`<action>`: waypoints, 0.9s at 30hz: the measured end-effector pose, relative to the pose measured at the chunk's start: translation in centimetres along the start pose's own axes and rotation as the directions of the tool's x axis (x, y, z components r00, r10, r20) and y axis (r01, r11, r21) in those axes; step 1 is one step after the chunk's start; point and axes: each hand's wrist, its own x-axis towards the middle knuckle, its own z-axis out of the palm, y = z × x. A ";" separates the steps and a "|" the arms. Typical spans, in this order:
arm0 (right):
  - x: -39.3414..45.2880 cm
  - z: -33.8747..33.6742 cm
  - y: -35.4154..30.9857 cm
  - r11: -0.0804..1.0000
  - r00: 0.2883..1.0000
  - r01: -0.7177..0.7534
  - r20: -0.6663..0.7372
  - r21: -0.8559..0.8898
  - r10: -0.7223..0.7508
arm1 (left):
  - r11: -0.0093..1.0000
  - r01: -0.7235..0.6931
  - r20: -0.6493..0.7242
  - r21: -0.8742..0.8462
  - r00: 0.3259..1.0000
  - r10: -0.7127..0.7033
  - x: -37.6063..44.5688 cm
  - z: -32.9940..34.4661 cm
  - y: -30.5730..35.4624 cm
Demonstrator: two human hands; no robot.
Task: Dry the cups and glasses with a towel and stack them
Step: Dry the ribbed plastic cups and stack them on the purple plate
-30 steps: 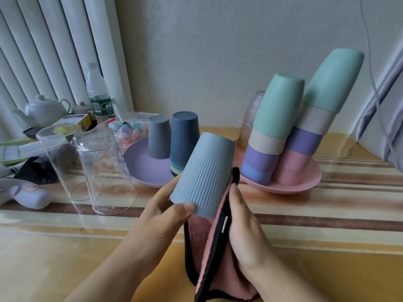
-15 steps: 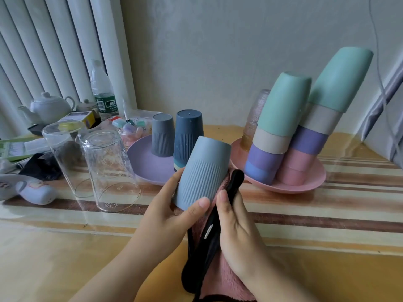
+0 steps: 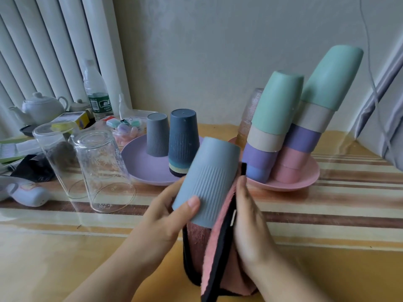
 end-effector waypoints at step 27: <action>0.0 -0.1 -1.0 0.998 0.998 -0.002 -0.069 -0.055 -0.002 | 0.947 -0.073 -0.013 0.313 0.997 0.081 0.3 0.0 -0.3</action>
